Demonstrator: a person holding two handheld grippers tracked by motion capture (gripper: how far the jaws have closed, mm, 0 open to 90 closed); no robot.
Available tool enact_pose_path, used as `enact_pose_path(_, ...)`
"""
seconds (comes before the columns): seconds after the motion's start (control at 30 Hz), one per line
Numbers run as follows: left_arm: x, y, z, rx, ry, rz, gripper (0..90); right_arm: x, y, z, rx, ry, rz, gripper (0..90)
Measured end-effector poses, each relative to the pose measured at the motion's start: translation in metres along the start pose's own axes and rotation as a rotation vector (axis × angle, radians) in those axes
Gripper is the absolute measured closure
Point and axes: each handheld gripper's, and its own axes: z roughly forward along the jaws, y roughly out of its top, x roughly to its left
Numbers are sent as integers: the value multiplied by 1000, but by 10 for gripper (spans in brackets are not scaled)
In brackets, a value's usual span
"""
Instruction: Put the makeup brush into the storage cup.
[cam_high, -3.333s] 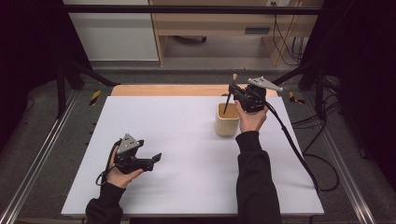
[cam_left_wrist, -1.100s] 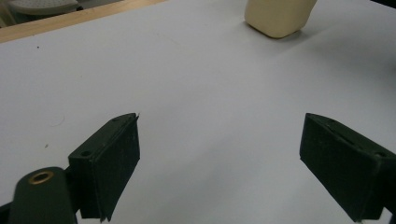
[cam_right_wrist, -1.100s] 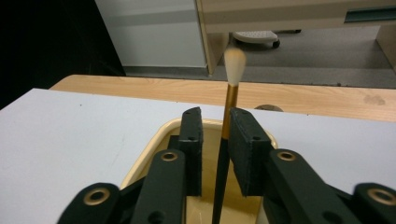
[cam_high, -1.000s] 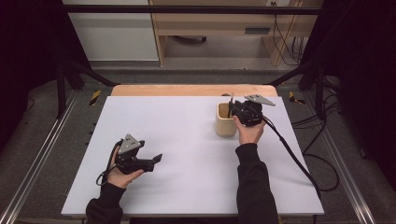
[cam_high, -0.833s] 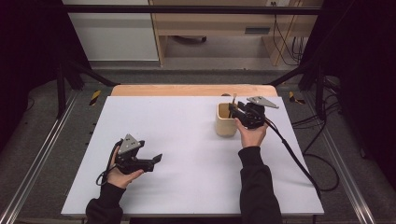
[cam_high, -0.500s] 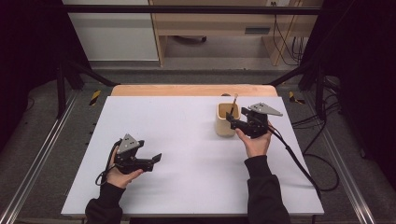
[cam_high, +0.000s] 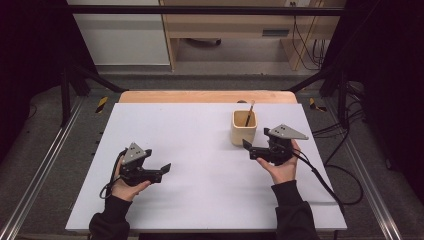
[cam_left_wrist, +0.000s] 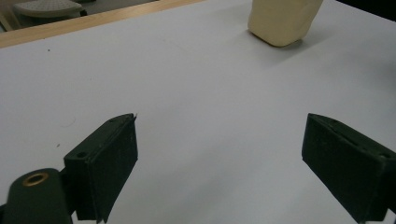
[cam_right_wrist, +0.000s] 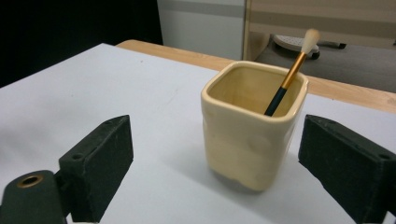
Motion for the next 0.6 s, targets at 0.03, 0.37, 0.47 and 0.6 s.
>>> enact_pose_path(0.03, 0, 0, 0, -1, 1, -2, 97, 0, -2, -2, 5, 5, -4, 90)
enact_pose_path(0.37, 2, -1, -1, 0, 6, -15, 82, 2, -22, -23, 28, 34, -32, 63)
enact_pose_path(0.47, 3, -2, -2, 6, 7, -13, 81, -1, -28, -27, 46, 31, -35, 55)
enact_pose_path(0.6, 4, -3, -2, 6, 5, -18, 81, -3, -33, -32, 39, 34, -30, 61)
